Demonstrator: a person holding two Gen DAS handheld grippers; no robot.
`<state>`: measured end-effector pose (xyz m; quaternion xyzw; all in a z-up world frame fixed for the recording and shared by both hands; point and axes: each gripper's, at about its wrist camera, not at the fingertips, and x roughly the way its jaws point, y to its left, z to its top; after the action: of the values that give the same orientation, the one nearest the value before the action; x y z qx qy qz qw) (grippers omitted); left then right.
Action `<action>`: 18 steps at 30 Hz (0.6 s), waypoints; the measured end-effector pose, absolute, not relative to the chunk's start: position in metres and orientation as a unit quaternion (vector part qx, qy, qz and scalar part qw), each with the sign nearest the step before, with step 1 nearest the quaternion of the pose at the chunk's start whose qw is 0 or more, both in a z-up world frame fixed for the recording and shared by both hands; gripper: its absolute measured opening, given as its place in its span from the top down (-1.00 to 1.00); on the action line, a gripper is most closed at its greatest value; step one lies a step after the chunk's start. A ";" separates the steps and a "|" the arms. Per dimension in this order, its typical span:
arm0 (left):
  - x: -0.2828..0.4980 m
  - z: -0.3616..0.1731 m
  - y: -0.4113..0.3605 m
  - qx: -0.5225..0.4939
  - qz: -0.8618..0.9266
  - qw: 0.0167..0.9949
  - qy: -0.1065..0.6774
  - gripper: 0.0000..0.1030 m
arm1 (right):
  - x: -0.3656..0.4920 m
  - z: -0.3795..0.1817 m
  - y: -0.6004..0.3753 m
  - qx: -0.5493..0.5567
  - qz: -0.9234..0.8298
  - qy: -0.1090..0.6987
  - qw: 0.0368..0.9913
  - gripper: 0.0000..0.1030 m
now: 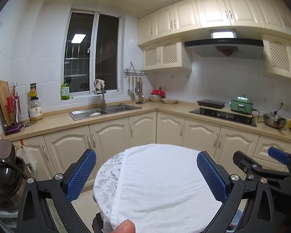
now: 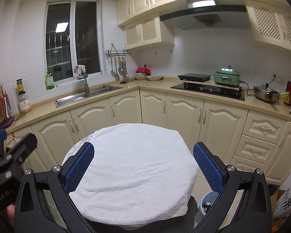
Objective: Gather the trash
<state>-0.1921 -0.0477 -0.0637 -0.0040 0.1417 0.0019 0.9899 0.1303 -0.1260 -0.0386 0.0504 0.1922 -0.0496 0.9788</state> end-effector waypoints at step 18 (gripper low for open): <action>-0.184 -0.066 -0.037 -0.007 -0.002 0.990 0.143 -0.99 | 0.132 -0.040 -0.125 0.051 -0.050 0.194 0.978 -1.00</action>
<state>-0.1839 -0.0372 -0.0660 -0.0070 0.1435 -0.0025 0.9896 0.1323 -0.1246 -0.0398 0.0512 0.1939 -0.0505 0.9784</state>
